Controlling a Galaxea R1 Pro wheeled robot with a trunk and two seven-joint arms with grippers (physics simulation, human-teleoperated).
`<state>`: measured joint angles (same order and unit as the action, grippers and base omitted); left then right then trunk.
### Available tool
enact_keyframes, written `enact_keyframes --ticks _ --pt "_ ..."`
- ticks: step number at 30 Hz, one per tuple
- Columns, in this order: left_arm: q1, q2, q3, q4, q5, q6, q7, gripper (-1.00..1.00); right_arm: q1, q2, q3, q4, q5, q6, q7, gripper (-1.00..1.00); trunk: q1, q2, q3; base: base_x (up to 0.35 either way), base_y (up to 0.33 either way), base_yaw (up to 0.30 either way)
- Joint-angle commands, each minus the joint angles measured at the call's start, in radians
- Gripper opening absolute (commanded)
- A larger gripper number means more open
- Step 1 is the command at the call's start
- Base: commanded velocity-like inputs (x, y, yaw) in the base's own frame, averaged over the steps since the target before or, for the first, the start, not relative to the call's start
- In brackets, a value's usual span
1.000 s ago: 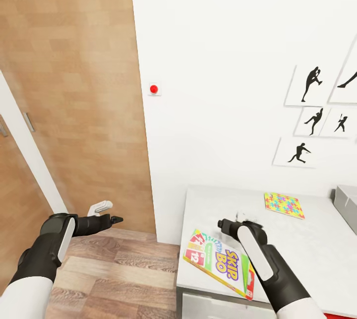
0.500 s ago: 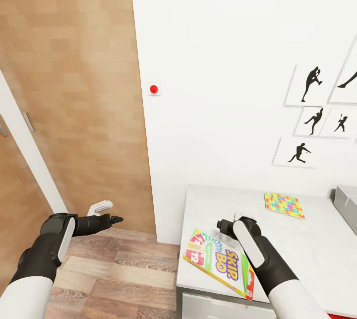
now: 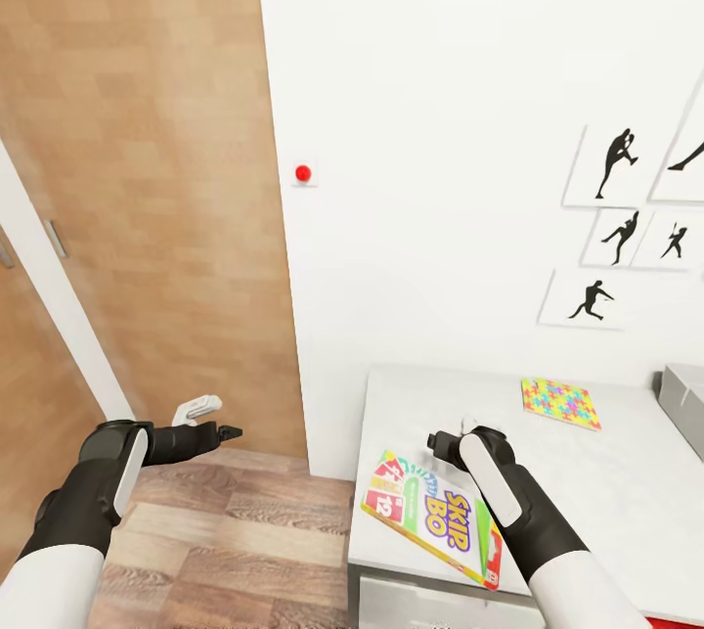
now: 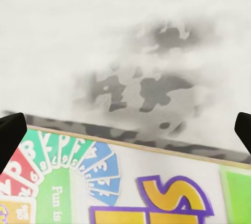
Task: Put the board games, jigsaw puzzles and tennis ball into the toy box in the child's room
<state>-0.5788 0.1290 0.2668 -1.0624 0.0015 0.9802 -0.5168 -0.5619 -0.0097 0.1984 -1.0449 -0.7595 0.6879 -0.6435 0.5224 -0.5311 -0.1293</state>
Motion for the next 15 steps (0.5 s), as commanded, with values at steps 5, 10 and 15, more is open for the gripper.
enact_keyframes --ticks 5,10,15 --pt "-0.001 0.0 0.002 -0.001 0.0 0.006 -0.003 1.0 -0.001 -0.002 -0.001 0.0 -0.012 0.001 -0.01 1.0 0.0 -0.002 -0.01 0.0 0.0 0.0" --pt "-0.001 -0.001 0.002 -0.001 0.0 0.006 -0.003 1.0 -0.001 -0.002 -0.004 0.0 -0.014 0.003 -0.01 1.0 0.0 -0.002 -0.018 0.0 0.0 0.0" --pt "-0.001 -0.001 0.002 -0.001 0.0 0.006 -0.003 1.0 -0.001 -0.002 -0.005 0.0 -0.014 0.001 -0.011 1.0 0.0 -0.002 -0.026 0.0 0.0 0.0"
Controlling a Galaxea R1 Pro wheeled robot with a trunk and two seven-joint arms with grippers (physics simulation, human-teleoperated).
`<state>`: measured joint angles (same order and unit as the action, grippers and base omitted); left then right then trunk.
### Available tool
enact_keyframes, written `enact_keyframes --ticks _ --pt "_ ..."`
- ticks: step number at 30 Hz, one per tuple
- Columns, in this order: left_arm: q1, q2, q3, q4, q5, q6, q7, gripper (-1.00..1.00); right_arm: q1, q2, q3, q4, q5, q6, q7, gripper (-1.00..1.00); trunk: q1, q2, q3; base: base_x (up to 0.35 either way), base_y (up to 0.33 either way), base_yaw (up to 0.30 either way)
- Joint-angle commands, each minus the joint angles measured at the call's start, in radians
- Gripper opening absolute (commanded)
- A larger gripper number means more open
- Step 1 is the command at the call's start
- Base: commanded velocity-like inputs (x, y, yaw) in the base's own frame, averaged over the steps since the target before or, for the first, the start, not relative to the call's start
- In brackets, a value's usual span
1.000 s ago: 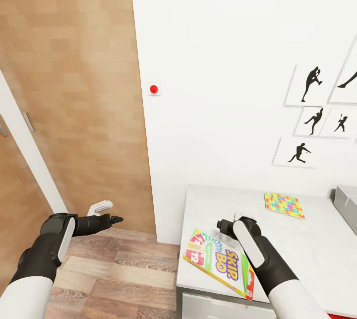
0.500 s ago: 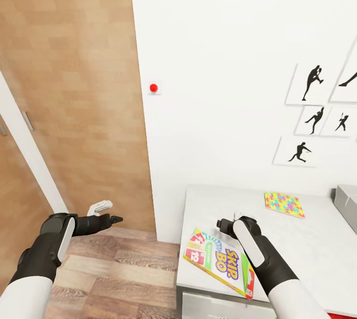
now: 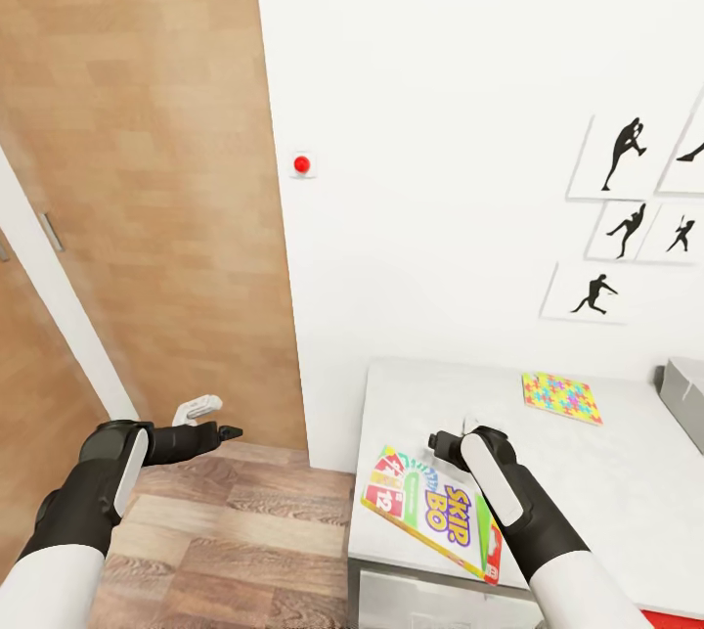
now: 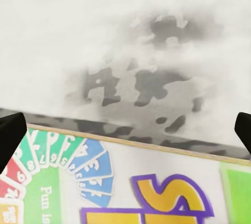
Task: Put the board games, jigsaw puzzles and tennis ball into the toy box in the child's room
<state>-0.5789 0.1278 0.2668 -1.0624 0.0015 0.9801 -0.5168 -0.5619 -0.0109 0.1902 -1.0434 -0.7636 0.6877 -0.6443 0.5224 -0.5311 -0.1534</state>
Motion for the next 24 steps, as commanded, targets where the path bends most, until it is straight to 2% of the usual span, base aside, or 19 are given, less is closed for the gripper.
enact_keyframes --ticks 1,19,24 --pt "-0.001 0.0 0.002 -0.001 0.0 0.006 -0.003 1.0 -0.001 -0.001 0.003 -0.001 -0.009 0.0 -0.01 1.0 0.0 -0.002 -0.004 0.0 0.0 0.0" --pt "-0.001 0.0 0.001 -0.001 0.001 0.006 -0.003 1.0 -0.002 -0.004 0.001 -0.001 -0.008 -0.002 -0.012 1.0 0.0 -0.002 -0.033 0.0 -0.001 0.0" --pt "-0.001 0.001 0.002 -0.001 0.0 0.006 -0.003 1.0 -0.003 -0.004 -0.002 -0.001 -0.008 -0.002 -0.012 1.0 0.0 -0.002 -0.041 0.0 -0.119 0.0"
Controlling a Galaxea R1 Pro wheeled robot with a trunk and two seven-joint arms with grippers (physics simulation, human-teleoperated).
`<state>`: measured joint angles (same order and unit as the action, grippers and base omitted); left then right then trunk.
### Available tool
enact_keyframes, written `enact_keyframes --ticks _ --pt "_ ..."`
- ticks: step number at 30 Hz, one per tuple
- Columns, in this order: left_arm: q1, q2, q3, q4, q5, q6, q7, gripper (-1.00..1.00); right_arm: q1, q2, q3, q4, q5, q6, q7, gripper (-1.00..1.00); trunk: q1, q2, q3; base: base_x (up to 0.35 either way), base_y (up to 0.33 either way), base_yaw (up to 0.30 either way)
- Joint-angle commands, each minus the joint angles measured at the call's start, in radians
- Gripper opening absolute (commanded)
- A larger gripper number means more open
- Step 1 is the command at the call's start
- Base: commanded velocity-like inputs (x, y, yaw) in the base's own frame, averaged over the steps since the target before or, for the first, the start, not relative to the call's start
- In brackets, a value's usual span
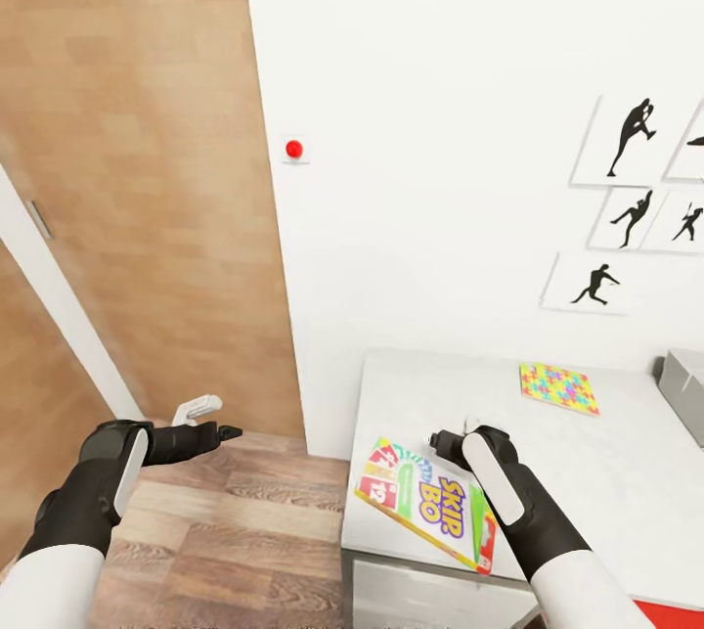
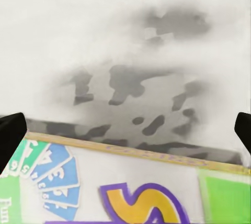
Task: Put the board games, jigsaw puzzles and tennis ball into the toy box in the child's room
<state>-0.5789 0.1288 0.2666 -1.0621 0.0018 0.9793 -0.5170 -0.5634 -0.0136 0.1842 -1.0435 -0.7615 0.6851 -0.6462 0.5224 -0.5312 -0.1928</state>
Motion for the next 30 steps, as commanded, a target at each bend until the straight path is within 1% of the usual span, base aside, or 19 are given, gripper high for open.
enact_keyframes --ticks 1,6,13,17,23,30 --pt "-0.001 0.0 0.001 -0.001 0.0 0.007 -0.003 1.0 -0.001 -0.001 0.001 -0.001 -0.01 0.001 -0.01 1.0 0.0 -0.002 -0.004 0.0 -0.22 0.0" --pt "-0.001 0.0 0.002 -0.001 0.001 0.007 -0.003 1.0 -0.001 -0.002 -0.009 -0.001 -0.009 0.001 -0.01 1.0 0.0 -0.002 -0.012 0.0 -0.191 0.0" --pt "-0.001 -0.001 0.002 -0.001 0.001 0.006 -0.003 1.0 -0.001 -0.01 -0.013 -0.001 -0.012 0.001 -0.009 1.0 0.0 -0.002 -0.022 0.0 -0.043 0.0" --pt "-0.001 0.0 0.002 -0.001 0.001 0.006 -0.003 1.0 -0.001 -0.009 -0.014 -0.001 -0.013 0.001 -0.009 1.0 0.0 -0.002 -0.024 0.0 -0.061 0.0" --pt "-0.001 0.0 0.001 -0.001 0.001 0.006 -0.003 1.0 0.0 -0.009 -0.014 -0.001 -0.013 0.001 -0.009 1.0 0.0 -0.002 -0.025 0.0 -0.178 0.0" --pt "-0.001 0.0 0.001 -0.001 0.001 0.006 -0.003 1.0 0.0 -0.008 -0.014 -0.001 -0.013 0.001 -0.009 1.0 0.0 -0.002 -0.025 -0.005 -0.048 0.0"
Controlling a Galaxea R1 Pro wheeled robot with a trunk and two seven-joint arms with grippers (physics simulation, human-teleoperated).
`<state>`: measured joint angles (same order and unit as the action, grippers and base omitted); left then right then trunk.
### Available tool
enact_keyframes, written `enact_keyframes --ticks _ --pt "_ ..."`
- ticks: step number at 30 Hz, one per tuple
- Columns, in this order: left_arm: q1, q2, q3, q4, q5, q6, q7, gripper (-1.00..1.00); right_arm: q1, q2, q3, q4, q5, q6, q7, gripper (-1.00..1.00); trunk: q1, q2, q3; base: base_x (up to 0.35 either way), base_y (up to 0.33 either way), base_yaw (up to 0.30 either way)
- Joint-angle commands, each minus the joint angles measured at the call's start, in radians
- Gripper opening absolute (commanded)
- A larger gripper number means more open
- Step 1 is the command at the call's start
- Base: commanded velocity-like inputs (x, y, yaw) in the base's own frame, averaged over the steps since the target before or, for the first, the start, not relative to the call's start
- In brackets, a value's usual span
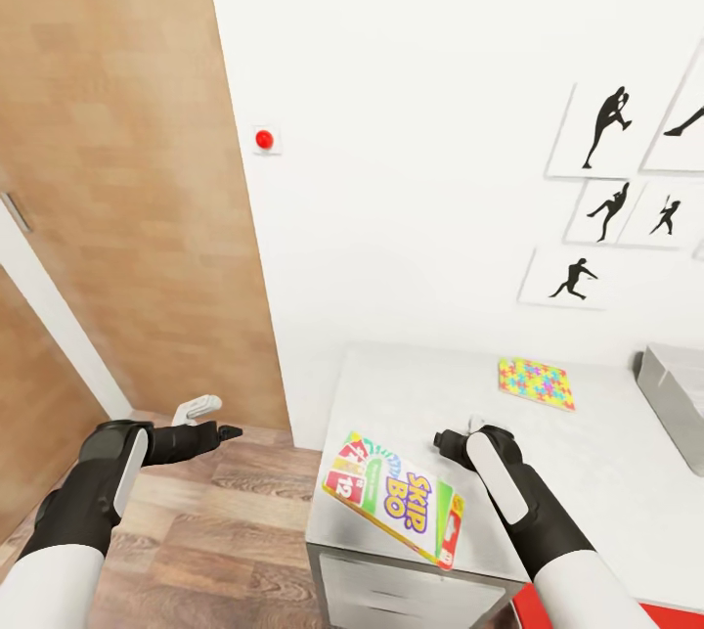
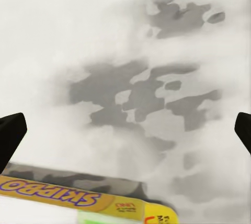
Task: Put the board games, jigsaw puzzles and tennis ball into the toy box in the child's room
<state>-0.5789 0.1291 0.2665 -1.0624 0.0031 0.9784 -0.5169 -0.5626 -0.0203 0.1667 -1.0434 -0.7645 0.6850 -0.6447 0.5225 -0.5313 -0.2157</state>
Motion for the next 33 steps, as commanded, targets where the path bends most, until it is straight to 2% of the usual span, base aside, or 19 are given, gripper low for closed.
enact_keyframes --ticks 1,33 --pt "-0.001 0.0 0.002 -0.001 0.0 0.006 -0.003 1.0 -0.001 -0.001 0.004 -0.001 -0.01 0.001 -0.01 1.0 0.0 -0.002 -0.002 -0.079 0.009 0.0" --pt "-0.001 0.0 0.002 -0.001 0.0 0.006 -0.003 1.0 -0.002 0.007 0.004 0.003 -0.007 0.009 -0.01 1.0 0.0 -0.002 -0.002 -0.048 0.046 0.0"
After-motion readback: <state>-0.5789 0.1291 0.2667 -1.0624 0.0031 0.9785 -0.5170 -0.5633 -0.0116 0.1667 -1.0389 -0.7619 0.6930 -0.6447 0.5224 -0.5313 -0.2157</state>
